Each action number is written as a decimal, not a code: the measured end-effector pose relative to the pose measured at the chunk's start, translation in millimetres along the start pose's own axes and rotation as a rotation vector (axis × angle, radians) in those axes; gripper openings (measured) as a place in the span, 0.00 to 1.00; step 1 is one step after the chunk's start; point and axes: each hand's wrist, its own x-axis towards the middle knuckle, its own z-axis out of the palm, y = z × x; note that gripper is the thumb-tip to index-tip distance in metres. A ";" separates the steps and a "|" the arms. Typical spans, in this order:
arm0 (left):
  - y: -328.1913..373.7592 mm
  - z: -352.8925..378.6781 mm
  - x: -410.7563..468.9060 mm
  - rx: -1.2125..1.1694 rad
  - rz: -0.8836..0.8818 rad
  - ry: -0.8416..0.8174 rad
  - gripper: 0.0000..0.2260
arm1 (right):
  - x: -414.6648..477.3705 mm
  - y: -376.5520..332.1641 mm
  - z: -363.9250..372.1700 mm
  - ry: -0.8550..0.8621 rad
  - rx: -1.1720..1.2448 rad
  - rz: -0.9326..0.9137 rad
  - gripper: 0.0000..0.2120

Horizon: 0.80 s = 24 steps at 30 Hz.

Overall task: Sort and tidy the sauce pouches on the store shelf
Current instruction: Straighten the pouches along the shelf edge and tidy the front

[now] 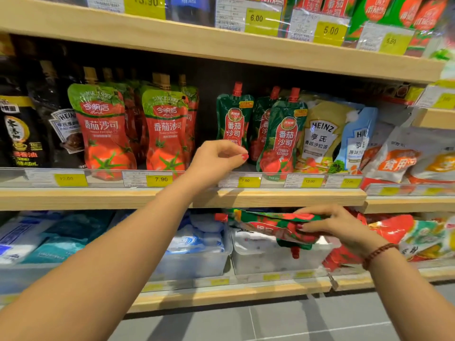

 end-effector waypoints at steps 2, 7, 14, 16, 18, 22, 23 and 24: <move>5.5 -5.3 -0.6 -0.127 -0.022 -0.049 0.08 | -6.7 -2.0 -10.3 -0.046 0.103 0.036 0.18; -2.1 -6.0 -4.4 -0.332 -0.130 -0.093 0.11 | -11.3 -6.4 -9.8 -0.072 0.427 0.035 0.19; -13.8 3.5 -10.6 -0.774 -0.310 -0.082 0.26 | -1.9 -39.4 30.0 0.010 0.815 -0.039 0.16; -15.6 5.8 -14.6 -0.786 -0.274 -0.152 0.27 | 3.8 -46.2 41.5 0.020 0.944 -0.043 0.19; -14.2 10.9 -20.8 -0.772 -0.220 -0.203 0.22 | 8.7 -53.7 52.7 -0.006 1.052 -0.059 0.20; -9.2 20.8 -25.0 -0.689 -0.063 -0.163 0.17 | 16.2 -62.5 73.8 -0.080 1.195 -0.124 0.16; -7.6 21.5 -24.3 -0.694 -0.036 -0.119 0.17 | 17.5 -63.3 78.2 -0.094 1.200 -0.140 0.16; -6.1 21.6 -23.1 -0.708 -0.020 -0.075 0.16 | 19.1 -63.1 81.8 -0.107 1.188 -0.157 0.17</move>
